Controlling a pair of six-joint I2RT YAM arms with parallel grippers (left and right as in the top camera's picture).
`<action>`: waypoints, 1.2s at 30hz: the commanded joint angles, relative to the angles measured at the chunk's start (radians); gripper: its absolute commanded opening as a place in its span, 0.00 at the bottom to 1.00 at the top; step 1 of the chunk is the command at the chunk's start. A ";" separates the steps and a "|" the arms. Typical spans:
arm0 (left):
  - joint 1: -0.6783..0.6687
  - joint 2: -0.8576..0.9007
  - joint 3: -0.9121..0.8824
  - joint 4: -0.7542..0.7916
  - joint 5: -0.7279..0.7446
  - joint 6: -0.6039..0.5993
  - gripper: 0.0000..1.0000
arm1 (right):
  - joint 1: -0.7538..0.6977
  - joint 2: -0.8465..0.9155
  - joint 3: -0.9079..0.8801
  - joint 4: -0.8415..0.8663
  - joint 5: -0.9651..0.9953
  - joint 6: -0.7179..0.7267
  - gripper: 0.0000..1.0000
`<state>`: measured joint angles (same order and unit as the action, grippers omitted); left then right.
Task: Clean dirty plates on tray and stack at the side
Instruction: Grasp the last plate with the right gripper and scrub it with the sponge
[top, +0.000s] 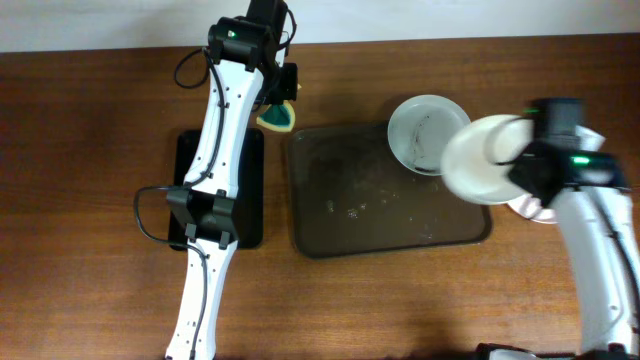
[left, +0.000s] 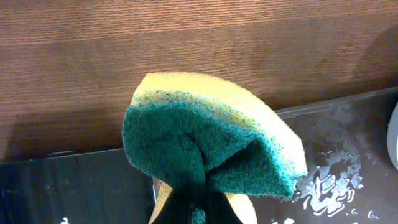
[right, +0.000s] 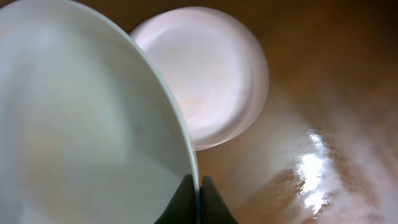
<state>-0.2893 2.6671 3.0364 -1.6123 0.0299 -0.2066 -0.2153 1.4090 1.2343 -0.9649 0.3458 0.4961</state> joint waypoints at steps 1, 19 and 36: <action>0.002 -0.010 0.021 0.002 0.008 -0.009 0.00 | -0.278 0.021 0.016 0.027 -0.184 -0.074 0.04; 0.002 -0.010 0.021 0.002 0.008 -0.009 0.00 | 0.080 0.521 0.289 0.132 -0.386 -0.183 0.63; 0.000 -0.010 0.021 -0.015 0.009 -0.009 0.00 | 0.327 0.680 0.263 -0.027 -0.474 -0.325 0.04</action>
<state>-0.2893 2.6671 3.0364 -1.6138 0.0299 -0.2066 0.0742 2.0899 1.5120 -0.9699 -0.0368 0.2531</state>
